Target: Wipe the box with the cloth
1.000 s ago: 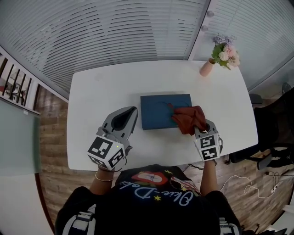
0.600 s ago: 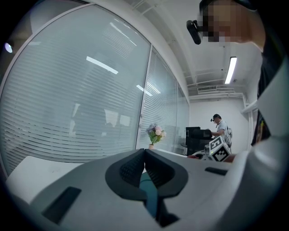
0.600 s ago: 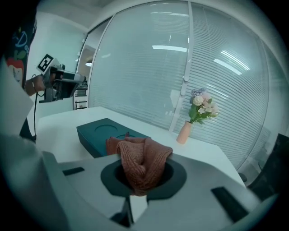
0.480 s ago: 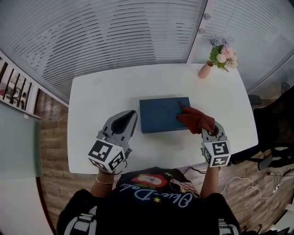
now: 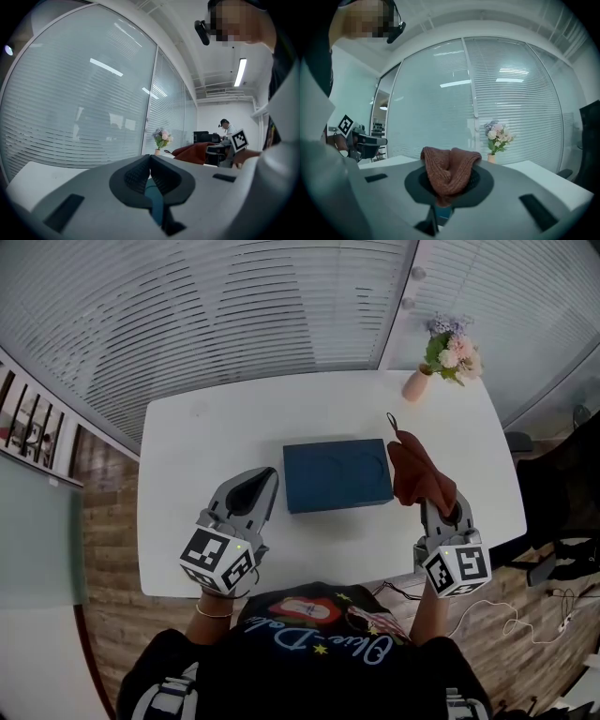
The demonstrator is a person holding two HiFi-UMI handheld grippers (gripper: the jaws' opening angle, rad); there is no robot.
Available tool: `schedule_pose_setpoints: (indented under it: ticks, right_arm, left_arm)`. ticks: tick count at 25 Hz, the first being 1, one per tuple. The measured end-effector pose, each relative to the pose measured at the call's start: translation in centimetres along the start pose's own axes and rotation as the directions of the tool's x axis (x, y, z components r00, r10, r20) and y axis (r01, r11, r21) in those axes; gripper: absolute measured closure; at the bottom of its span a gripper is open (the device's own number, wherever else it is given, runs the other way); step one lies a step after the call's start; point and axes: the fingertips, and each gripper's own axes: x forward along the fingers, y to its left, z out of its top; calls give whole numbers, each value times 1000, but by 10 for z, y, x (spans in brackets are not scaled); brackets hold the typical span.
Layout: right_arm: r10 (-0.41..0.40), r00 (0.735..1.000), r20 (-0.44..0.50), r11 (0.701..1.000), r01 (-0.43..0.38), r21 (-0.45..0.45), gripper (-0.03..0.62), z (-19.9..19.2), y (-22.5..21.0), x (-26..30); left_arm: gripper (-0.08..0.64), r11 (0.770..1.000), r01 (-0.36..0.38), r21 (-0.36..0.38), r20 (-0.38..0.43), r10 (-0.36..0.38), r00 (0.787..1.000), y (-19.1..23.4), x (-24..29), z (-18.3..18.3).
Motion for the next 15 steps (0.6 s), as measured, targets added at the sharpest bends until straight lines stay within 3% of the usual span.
schedule_pose_setpoints:
  ticks: [5, 15]
  right_arm:
    - [8, 1000, -2, 999, -8, 54, 569, -6, 0, -3]
    - [49, 999, 21, 997, -50, 59, 569, 4, 8, -7]
  left_arm:
    - [557, 1000, 0, -1, 0, 0, 1000, 1, 0, -3]
    - [557, 1000, -3, 0, 4, 3, 1000, 2, 1, 1]
